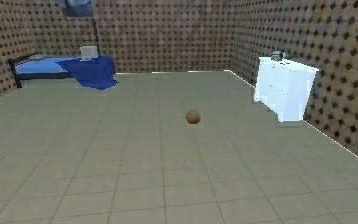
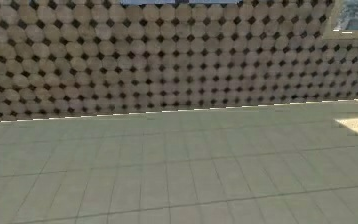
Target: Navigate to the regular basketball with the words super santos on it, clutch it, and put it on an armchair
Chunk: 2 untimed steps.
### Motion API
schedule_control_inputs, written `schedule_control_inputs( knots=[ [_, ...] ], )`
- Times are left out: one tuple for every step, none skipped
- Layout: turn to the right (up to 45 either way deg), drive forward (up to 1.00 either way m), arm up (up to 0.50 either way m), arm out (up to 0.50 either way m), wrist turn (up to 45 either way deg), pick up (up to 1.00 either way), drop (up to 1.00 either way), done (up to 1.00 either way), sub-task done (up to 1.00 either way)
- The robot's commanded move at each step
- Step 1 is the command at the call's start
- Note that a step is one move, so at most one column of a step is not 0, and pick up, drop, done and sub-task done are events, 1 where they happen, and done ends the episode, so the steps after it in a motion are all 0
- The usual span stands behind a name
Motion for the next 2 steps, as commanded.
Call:
schedule_control_inputs(
  knots=[
    [-3.0, 0.00, 0.00, 0.00, 0.0, 0.00, 0.00, 0.00, 0.00],
    [0.0, 1.00, 0.00, 0.00, 0.0, 0.00, 0.00, 0.00, 0.00]
  ],
)
